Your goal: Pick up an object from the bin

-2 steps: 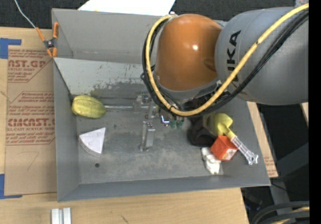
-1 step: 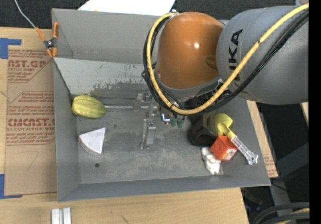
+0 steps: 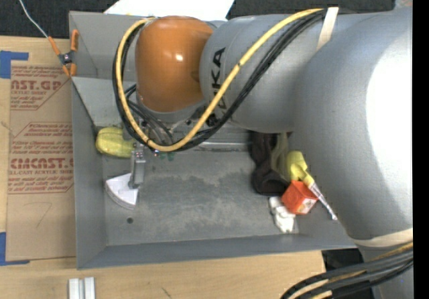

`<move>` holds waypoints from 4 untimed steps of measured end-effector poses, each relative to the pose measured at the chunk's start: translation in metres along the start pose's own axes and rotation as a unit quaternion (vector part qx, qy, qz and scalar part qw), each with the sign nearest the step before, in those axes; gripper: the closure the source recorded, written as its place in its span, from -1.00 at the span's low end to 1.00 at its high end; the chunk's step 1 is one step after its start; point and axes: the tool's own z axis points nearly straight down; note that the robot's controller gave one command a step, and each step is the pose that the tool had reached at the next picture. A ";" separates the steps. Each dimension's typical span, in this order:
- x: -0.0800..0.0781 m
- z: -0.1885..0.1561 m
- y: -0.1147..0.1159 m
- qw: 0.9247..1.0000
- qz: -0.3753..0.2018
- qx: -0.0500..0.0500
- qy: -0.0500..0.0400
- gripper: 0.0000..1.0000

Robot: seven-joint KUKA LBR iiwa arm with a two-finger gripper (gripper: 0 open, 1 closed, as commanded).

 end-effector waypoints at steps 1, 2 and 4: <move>-0.006 0.105 -0.053 0.999 -0.049 0.001 -0.002 -1.00; -0.008 0.025 -0.004 0.999 -0.049 0.001 0.000 -1.00; -0.013 0.054 0.009 0.994 -0.111 0.000 -0.002 -1.00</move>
Offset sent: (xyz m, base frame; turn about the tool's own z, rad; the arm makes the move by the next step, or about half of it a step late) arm 0.0083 0.0138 0.0010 -0.0975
